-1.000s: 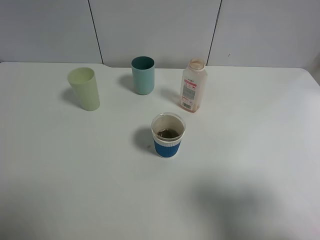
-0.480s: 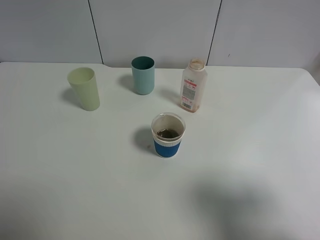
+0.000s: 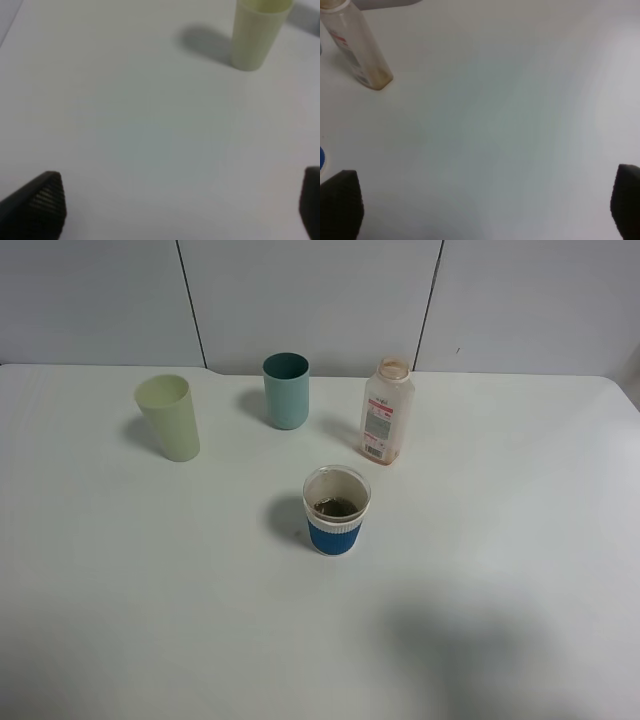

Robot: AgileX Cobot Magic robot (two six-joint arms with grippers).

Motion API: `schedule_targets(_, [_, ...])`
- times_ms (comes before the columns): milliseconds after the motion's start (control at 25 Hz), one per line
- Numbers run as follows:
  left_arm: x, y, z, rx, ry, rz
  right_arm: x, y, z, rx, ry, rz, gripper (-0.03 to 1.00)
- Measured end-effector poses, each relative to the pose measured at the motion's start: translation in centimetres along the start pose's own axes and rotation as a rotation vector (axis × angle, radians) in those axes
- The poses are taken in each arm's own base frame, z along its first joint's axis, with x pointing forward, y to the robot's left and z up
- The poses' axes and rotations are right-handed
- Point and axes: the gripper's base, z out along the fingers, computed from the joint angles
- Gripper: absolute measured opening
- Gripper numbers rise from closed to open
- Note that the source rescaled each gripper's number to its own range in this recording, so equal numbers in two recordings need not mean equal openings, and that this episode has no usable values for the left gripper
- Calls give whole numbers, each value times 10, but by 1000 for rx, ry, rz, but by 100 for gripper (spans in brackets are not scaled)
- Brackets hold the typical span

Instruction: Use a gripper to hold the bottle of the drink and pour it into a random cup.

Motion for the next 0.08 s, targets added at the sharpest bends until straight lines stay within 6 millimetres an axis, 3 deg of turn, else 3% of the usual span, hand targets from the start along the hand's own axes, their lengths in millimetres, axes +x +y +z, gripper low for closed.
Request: schedule_targets(80, [0,0,0,0,0,0,0,0,0,0,0,0,100])
